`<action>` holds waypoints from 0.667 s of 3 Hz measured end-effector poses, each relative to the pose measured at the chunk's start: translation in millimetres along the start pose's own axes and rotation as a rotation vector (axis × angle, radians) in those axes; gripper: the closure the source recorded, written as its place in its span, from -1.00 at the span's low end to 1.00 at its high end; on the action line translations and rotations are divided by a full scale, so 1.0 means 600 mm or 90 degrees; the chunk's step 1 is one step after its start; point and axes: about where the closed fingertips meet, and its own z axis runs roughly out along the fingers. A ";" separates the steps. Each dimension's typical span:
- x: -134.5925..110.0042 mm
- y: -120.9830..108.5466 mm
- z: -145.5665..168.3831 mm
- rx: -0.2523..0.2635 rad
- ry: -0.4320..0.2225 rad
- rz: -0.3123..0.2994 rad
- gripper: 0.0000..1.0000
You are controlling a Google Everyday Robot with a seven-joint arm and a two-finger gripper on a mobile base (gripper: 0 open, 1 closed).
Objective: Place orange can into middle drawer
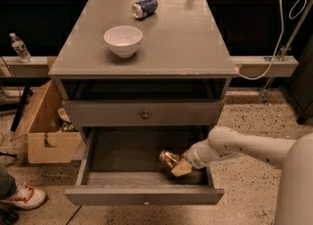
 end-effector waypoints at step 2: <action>-0.003 -0.031 0.025 0.002 -0.025 0.013 -0.90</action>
Offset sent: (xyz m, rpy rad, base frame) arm 0.0318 -0.0056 -0.0149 0.0649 -0.0310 -0.0446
